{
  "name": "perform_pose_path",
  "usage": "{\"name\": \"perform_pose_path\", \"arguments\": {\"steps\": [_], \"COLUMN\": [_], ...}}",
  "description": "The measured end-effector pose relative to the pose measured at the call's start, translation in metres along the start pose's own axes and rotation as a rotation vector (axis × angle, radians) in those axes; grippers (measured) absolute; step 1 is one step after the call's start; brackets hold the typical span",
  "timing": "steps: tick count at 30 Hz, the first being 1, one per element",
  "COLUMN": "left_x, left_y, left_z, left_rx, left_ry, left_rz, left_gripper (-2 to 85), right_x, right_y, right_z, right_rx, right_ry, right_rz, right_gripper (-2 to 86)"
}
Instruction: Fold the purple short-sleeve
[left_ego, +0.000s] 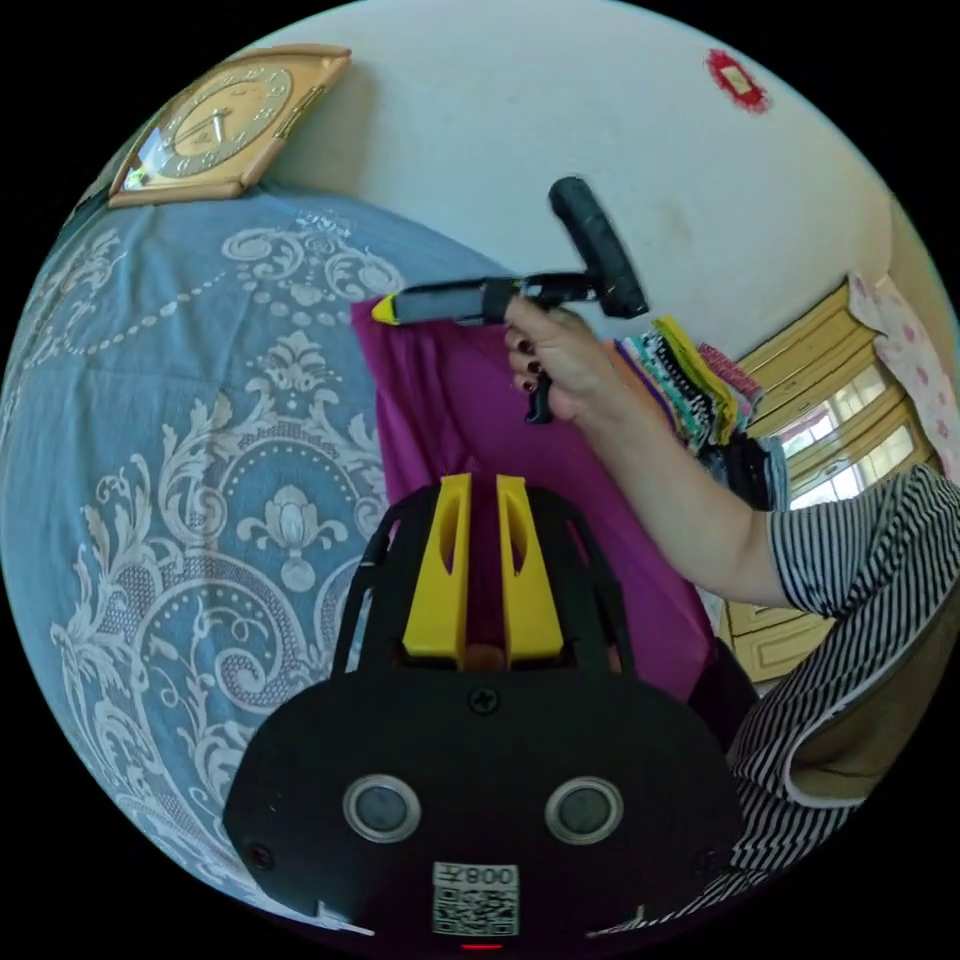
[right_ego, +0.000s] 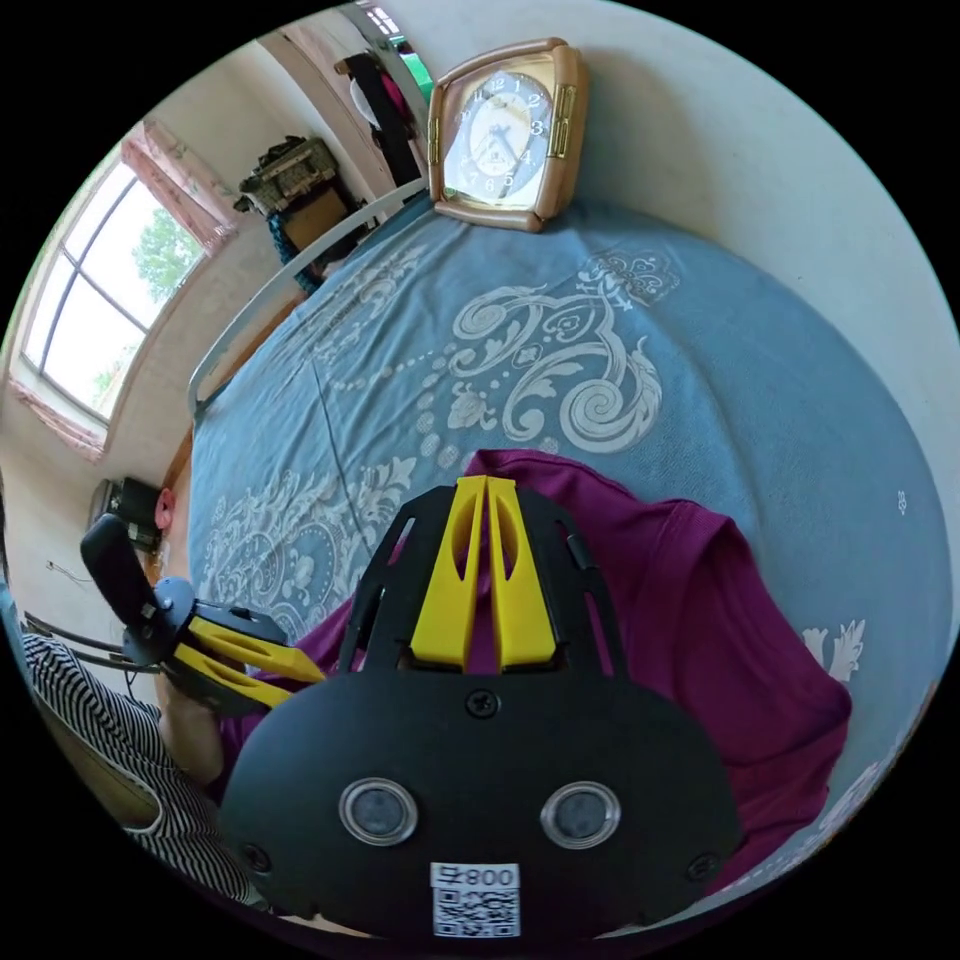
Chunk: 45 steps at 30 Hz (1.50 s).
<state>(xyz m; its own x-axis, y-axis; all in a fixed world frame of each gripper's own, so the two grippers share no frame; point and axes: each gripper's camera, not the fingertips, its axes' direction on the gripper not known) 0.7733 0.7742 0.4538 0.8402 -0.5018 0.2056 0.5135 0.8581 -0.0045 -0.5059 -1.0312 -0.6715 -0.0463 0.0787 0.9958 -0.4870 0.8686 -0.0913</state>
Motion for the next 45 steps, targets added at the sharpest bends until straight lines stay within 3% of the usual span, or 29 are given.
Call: {"name": "perform_pose_path", "arguments": {"steps": [2,5,8,20,26,30,35,39,45], "left_x": [0.002,0.007,0.002,-0.007,-0.023,-0.029,-0.053,-0.059,-0.043], "left_y": [0.008,0.023,0.039,0.119,0.173,0.205,0.269,0.321,0.435], "left_z": [0.010,0.000,0.007,-0.010,-0.023,-0.032,-0.067,-0.085,-0.108], "left_rx": [-0.076,-0.012,-0.075,0.011,0.126,0.143,0.282,0.226,0.039], "left_ry": [-0.047,-0.058,-0.094,-0.124,-0.038,0.073,0.203,0.291,0.207], "left_rz": [-0.005,0.011,-0.024,-0.055,-0.064,-0.047,-0.228,-0.318,-0.492], "left_gripper": [4.0,3.1,2.5,0.8,0.5,0.6,1.2,2.8,6.4], "right_x": [-0.003,-0.012,-0.011,0.017,0.044,0.049,0.042,0.023,-0.017], "right_y": [0.019,0.054,0.080,0.243,0.419,0.591,0.779,0.903,1.052], "right_z": [-0.007,-0.020,-0.011,-0.057,-0.135,-0.173,-0.209,-0.244,-0.288], "right_rx": [0.018,0.057,0.004,0.078,0.132,0.064,-0.014,-0.061,-0.054], "right_ry": [-0.012,0.016,0.054,-0.037,-0.110,-0.099,-0.130,-0.115,-0.104], "right_rz": [-0.009,-0.033,-0.035,0.059,0.209,0.383,0.611,0.711,0.762], "right_gripper": [0.2,0.2,0.1,0.2,0.2,0.2,0.1,0.1,0.1]}}
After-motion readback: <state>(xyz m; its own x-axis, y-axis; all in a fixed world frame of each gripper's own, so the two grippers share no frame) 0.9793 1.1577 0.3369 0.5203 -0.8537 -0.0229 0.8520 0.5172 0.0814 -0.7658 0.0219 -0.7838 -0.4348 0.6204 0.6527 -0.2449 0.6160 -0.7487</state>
